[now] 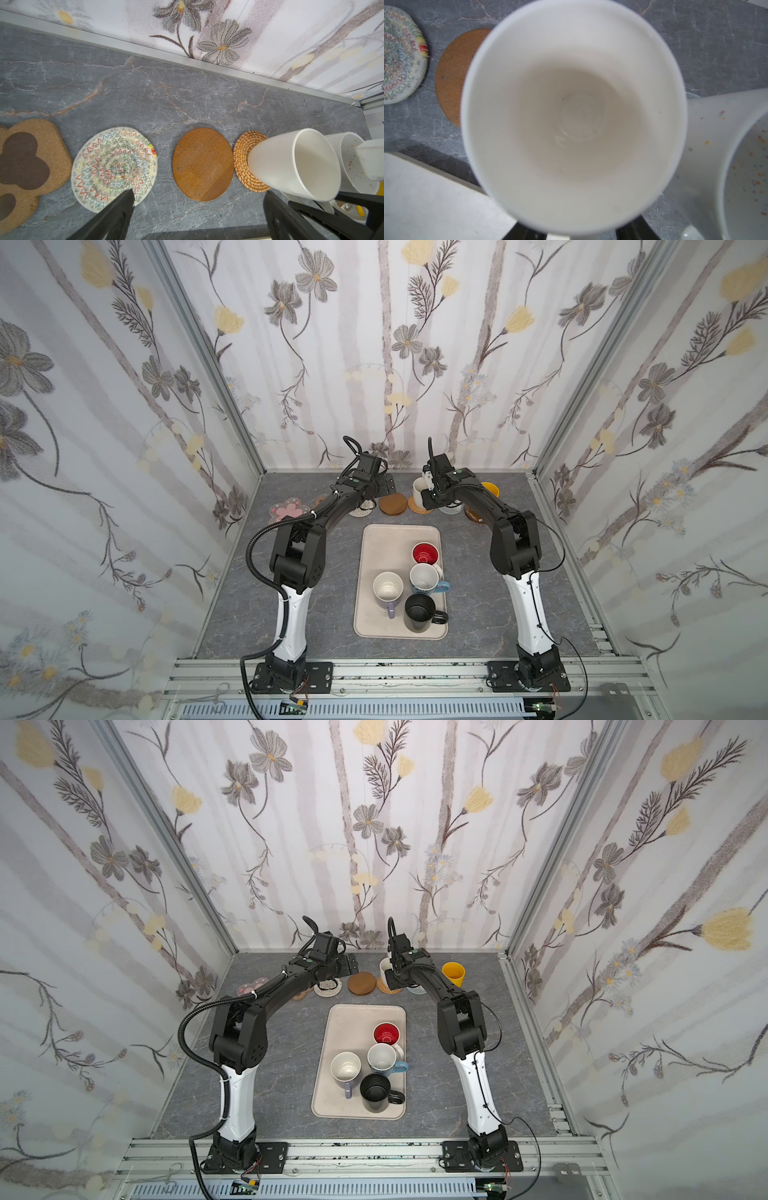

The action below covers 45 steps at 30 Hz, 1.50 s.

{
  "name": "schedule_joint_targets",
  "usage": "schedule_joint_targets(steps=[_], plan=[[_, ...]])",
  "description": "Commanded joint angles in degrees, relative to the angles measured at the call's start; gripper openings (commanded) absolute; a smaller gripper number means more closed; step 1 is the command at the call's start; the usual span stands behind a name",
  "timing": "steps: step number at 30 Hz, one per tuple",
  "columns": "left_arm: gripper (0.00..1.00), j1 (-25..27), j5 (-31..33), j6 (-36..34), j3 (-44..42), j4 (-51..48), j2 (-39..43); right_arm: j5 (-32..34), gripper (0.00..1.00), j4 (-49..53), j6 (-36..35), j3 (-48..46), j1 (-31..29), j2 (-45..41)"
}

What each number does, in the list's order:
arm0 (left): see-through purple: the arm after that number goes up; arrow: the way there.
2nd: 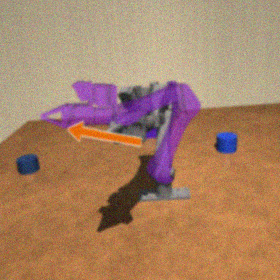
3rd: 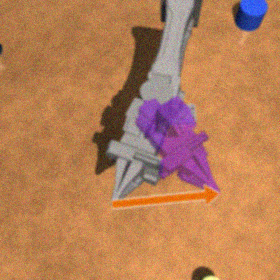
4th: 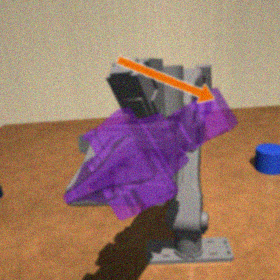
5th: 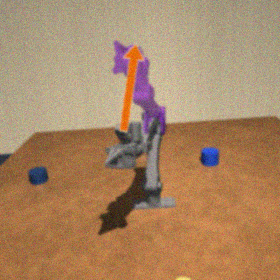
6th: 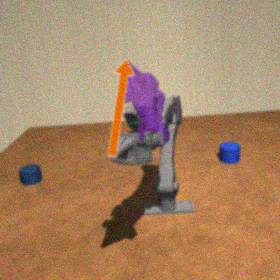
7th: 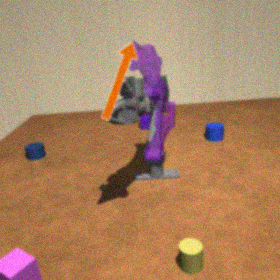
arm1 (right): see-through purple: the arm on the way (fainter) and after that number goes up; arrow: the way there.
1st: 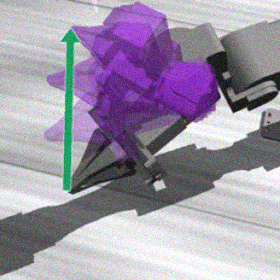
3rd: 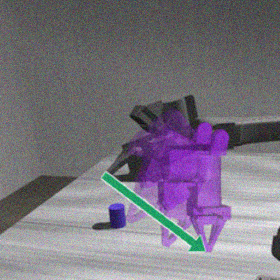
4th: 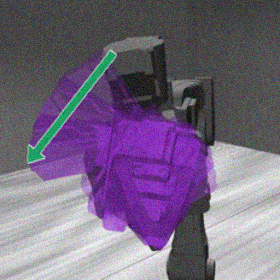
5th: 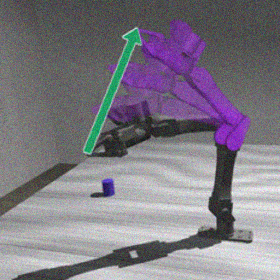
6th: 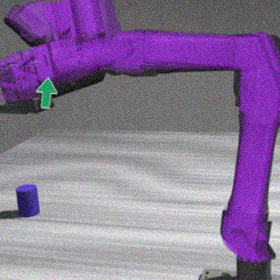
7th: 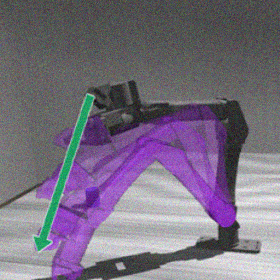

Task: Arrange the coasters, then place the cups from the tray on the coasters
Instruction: 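Lower the plain white mug onto the rattan coaster and open the right gripper, then raise the right gripper over the tray while the left gripper moves over it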

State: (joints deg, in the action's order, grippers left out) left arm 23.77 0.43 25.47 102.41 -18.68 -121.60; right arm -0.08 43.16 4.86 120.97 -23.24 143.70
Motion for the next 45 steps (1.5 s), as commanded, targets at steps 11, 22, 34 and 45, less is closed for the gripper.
schedule_joint_targets(steps=[11, 22, 34, 45], plan=[[1.00, -2.8, -0.1, 2.0, -6.6, 0.5, 7.5, 1.4, 0.64, -2.3, -0.8, -1.4, -1.1, -8.6], [0.90, -2.9, 3.7, 2.7, -23.6, 0.6, 18.7, -3.6, 0.51, -16.8, 4.6, -26.8, -1.3, -27.0], [0.60, 0.9, 2.7, 4.7, -40.7, 1.1, 26.6, -13.5, 0.39, -35.8, 17.3, -58.8, -0.5, -42.3], [0.45, 2.3, 2.6, 7.6, -52.5, 4.6, 31.3, -15.3, 0.28, -43.8, 22.8, -71.2, -0.7, -40.5]])
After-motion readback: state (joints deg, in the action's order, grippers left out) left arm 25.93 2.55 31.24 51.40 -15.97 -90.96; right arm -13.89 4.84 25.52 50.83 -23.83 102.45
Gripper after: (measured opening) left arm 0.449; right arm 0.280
